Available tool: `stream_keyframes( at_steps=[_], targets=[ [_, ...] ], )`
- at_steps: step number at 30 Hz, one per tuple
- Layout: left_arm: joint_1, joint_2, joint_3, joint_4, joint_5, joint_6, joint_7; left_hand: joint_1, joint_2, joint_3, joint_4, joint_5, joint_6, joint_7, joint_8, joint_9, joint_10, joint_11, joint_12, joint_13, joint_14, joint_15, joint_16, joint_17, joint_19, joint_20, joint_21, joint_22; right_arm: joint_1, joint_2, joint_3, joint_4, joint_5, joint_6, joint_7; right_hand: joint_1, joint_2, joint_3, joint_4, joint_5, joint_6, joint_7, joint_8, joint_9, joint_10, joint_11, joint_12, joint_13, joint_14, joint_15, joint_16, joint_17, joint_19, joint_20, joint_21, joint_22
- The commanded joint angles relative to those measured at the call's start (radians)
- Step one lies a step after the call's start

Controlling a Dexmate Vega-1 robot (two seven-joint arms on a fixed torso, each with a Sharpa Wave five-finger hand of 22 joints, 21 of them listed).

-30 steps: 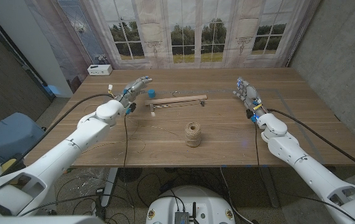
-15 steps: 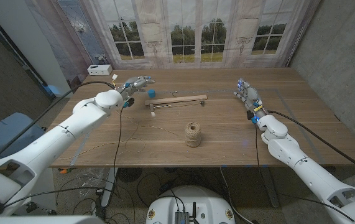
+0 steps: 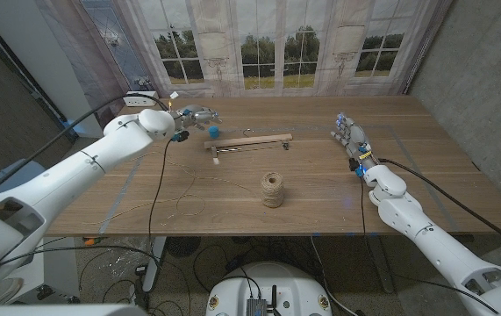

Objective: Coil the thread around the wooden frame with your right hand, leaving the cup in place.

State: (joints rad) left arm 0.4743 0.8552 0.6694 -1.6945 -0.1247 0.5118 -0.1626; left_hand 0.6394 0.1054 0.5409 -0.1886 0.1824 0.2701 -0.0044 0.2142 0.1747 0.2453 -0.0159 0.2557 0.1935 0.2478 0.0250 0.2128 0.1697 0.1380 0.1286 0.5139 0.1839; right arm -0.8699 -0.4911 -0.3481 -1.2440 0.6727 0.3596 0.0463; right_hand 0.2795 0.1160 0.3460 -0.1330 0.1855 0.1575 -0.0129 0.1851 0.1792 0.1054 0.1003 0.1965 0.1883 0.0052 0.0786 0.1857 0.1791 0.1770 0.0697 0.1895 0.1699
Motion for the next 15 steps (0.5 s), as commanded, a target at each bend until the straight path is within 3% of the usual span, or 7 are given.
stream_keyframes(
  at_steps=[1, 8, 15],
  targets=[
    [-0.113, 0.006, 0.099, -0.030, 0.144, 0.117, -0.110, 0.055, -0.015, 0.004, 0.002, -0.006, 0.047, 0.001, 0.008, 0.006, 0.055, -0.017, 0.015, 0.001, 0.042, -0.011, 0.006, 0.006, 0.020, 0.013, -0.003, 0.003, -0.008, 0.004, 0.006, 0.011, 0.008, 0.015, 0.008, 0.006, -0.003, -0.002, -0.001, -0.001, 0.011, -0.004, 0.005, 0.003, 0.006, 0.005, 0.008, 0.003, 0.004, 0.009, 0.010, 0.005, 0.008, 0.006, 0.007, 0.006],
    [-0.152, -0.002, 0.147, -0.046, 0.233, 0.172, -0.141, 0.119, -0.033, -0.006, 0.004, -0.009, 0.101, 0.003, 0.010, 0.006, 0.121, -0.029, 0.024, 0.001, 0.104, -0.030, 0.019, 0.009, 0.046, 0.025, 0.000, 0.005, -0.010, 0.008, 0.008, 0.019, 0.011, 0.030, 0.016, 0.006, -0.003, -0.003, -0.001, -0.002, 0.012, -0.003, 0.005, 0.003, 0.009, 0.006, 0.008, 0.003, 0.006, 0.014, 0.010, 0.005, 0.009, 0.010, 0.008, 0.006],
    [-0.242, -0.022, 0.248, -0.038, 0.363, 0.240, -0.242, 0.143, -0.045, -0.019, 0.010, -0.009, 0.119, 0.004, 0.007, 0.007, 0.145, -0.033, 0.024, 0.002, 0.139, -0.034, 0.028, 0.012, 0.062, 0.027, 0.003, 0.006, -0.015, 0.011, 0.010, 0.024, 0.014, 0.040, 0.021, 0.004, -0.004, -0.004, 0.000, -0.002, 0.012, -0.004, 0.004, 0.003, 0.010, 0.005, 0.007, 0.003, 0.008, 0.027, 0.011, 0.006, 0.007, 0.020, 0.007, 0.006]
  ],
)
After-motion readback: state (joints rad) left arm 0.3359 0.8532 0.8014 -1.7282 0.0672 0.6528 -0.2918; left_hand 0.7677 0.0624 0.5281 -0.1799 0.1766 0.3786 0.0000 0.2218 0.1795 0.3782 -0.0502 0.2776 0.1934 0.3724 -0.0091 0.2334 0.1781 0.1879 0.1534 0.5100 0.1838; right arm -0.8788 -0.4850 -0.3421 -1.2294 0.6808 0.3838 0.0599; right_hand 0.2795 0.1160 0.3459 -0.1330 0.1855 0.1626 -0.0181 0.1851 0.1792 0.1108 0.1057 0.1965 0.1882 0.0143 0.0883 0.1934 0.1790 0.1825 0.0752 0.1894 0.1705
